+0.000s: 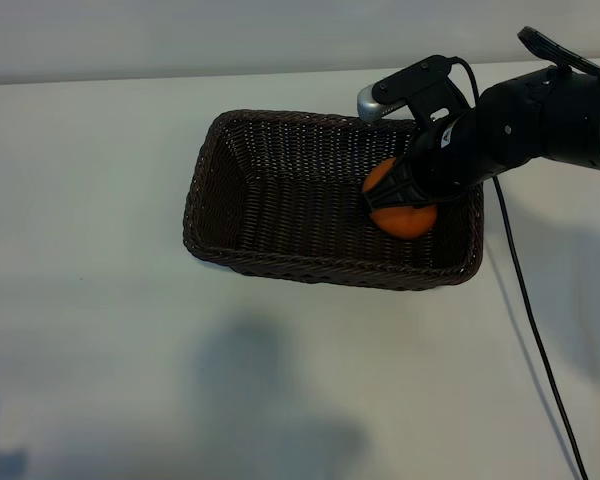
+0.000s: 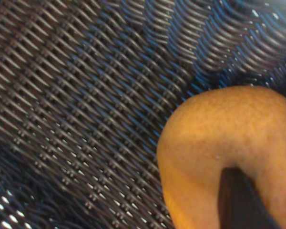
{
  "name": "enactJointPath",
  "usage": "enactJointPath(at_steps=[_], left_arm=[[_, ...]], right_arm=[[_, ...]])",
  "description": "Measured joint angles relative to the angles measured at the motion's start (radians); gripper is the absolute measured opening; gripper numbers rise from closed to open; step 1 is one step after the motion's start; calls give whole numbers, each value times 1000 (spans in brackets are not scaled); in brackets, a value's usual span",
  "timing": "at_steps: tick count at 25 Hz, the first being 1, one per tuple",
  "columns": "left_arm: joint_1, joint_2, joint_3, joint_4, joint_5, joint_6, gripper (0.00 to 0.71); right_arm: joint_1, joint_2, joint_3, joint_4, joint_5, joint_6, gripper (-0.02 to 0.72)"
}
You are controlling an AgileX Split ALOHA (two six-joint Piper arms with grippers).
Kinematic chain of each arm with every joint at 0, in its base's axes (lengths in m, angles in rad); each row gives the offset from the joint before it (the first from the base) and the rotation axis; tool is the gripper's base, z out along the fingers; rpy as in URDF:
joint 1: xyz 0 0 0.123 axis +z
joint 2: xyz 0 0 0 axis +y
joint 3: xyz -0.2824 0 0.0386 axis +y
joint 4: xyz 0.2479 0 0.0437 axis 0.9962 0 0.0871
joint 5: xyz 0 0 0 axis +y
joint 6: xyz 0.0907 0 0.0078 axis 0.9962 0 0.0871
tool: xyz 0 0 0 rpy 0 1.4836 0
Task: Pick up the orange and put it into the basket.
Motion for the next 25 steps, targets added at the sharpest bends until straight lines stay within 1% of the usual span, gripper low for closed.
enactJointPath(at_steps=[2, 5, 6, 7, 8, 10, 14, 18, 20, 21, 23, 25], left_arm=[[0, 0, 0, 0, 0, 0, 546], [0, 0, 0, 0, 0, 0, 546], [0, 0, 0, 0, 0, 0, 546], [0, 0, 0, 0, 0, 0, 546], [0, 0, 0, 0, 0, 0, 546], [0, 0, 0, 0, 0, 0, 546], [0, 0, 0, 0, 0, 0, 546], [0, 0, 0, 0, 0, 0, 546], [0, 0, 0, 0, 0, 0, 546], [0, 0, 0, 0, 0, 0, 546], [0, 0, 0, 0, 0, 0, 546], [0, 0, 0, 0, 0, 0, 546]], right_arm=[[0, 0, -7, 0, 6, 0, 277], [0, -1, -43, 0, 36, 0, 554], [0, -2, -55, 0, 46, 0, 616], [0, -2, -64, 1, 58, 0, 661], [0, -2, -73, 1, 70, -1, 686], [0, -2, -92, 3, 99, 0, 705], [0, -12, -131, 3, 164, 5, 712], [0, -99, -139, -18, 174, 9, 711], [0, -160, -139, -39, 177, 31, 711], [0, -185, -139, -62, 181, 52, 711], [-2, -241, -139, -125, 183, 118, 711], [-22, -283, -141, -228, 190, 192, 711]])
